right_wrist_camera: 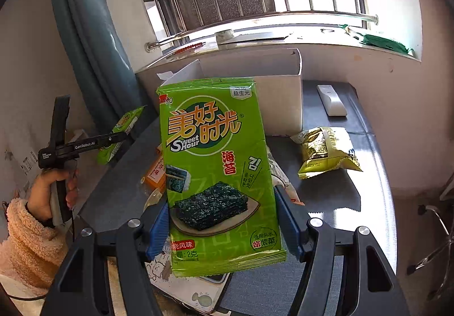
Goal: Organize snacks
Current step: 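Lower both seaweed packs into the white box and open both tools, then grasp the large yellow chip bag with the right tool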
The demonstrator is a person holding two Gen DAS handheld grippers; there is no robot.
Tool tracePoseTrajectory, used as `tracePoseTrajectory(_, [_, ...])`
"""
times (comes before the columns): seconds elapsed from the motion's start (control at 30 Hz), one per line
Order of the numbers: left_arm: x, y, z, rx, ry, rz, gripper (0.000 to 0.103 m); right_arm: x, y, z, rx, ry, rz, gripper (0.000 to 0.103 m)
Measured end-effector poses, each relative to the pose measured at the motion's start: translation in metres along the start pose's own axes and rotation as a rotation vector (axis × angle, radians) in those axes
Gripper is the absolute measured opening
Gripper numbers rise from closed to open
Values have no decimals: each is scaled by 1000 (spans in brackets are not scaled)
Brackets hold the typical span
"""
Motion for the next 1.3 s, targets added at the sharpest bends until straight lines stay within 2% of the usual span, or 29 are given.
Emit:
tracePoseTrajectory(0.1, [46, 14, 20, -54, 1, 105, 67, 40, -13, -9, 34, -60, 18, 71])
tracePoseTrajectory(0.17, [79, 8, 31, -85, -9, 121, 68, 72, -25, -16, 27, -71, 45, 72])
tracePoseTrajectory(0.23, [114, -8, 43, -113, -7, 120, 68, 105, -40, -21, -24, -89, 84, 72])
tracePoseTrajectory(0.3, [141, -24, 52, -134, -9, 117, 68, 134, -59, -32, -34, -62, 109, 72])
tracePoseTrajectory(0.33, [154, -34, 55, -127, -16, 113, 68, 147, -70, -33, -66, -50, 114, 72])
tracePoseTrajectory(0.5, [190, -94, 59, -108, -24, 8, 68, 199, -125, -20, -153, -87, 64, 72])
tracePoseTrajectory(0.6, [192, -113, 64, -117, -44, -28, 71, 217, -147, -6, -189, -94, 37, 72])
tracePoseTrajectory(0.63, [191, -117, 67, -135, -60, -42, 74, 219, -153, -4, -179, -98, 15, 77])
tracePoseTrajectory(0.67, [190, -122, 69, -139, -71, -61, 86, 220, -159, -1, -170, -108, -11, 82])
tracePoseTrajectory(0.7, [188, -125, 69, -118, -77, -78, 95, 220, -162, 2, -178, -122, -28, 97])
tracePoseTrajectory(0.73, [185, -125, 66, -86, -87, -81, 103, 220, -161, 6, -189, -133, -28, 103])
tracePoseTrajectory(0.83, [183, -117, 60, -48, -93, -51, 103, 225, -147, 12, -191, -129, 52, 103])
tracePoseTrajectory(0.97, [180, -101, 53, -70, -46, -17, 103, 219, -134, 14, -160, -123, 64, 103])
tracePoseTrajectory(1.13, [176, -74, 51, -13, -80, 4, 103, 213, -104, -2, -95, -94, 83, 103])
tracePoseTrajectory(1.3, [165, -27, 66, -50, -110, 80, 103, 196, -52, -20, -37, -14, 166, 103])
Point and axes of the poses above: each gripper's, at about its wrist camera, not at the fingertips, and y roughly against the way its jaws point, z to its right, x to its top, the point moved 10 cm from there along -y, roughly the way its jaws point, and after that the axes turned 15 degrees about -y, right-handed, at the moved point
